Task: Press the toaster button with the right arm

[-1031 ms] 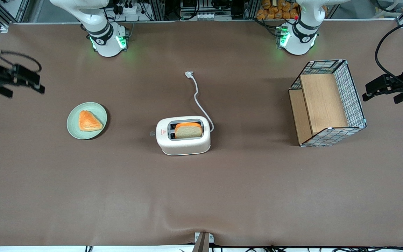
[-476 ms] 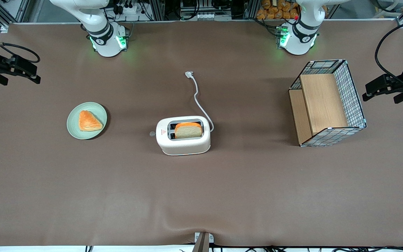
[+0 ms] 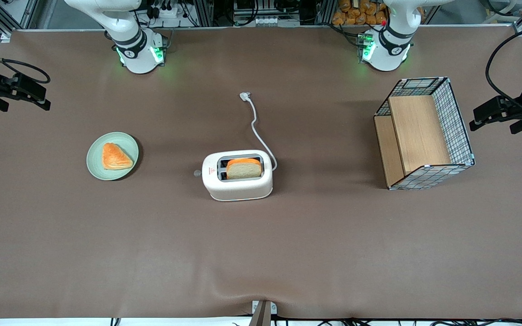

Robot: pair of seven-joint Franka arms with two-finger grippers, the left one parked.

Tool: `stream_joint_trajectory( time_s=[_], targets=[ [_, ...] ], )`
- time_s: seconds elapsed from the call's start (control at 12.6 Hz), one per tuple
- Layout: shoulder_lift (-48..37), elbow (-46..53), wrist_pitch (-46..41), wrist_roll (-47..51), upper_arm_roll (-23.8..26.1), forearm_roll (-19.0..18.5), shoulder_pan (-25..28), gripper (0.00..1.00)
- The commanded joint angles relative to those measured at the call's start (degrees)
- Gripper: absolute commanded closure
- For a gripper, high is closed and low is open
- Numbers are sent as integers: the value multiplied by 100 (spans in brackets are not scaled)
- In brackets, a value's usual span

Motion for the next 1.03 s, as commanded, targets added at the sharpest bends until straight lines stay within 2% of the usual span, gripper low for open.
stream_joint_trajectory(
  time_s=[0.0, 0.4, 0.95],
  targets=[
    [-72, -23, 26, -7, 53, -105, -61, 0],
    [-63, 127, 8, 55, 88, -376, 18, 0],
    [-71, 127, -9, 64, 88, -342, 0, 0]
  ],
)
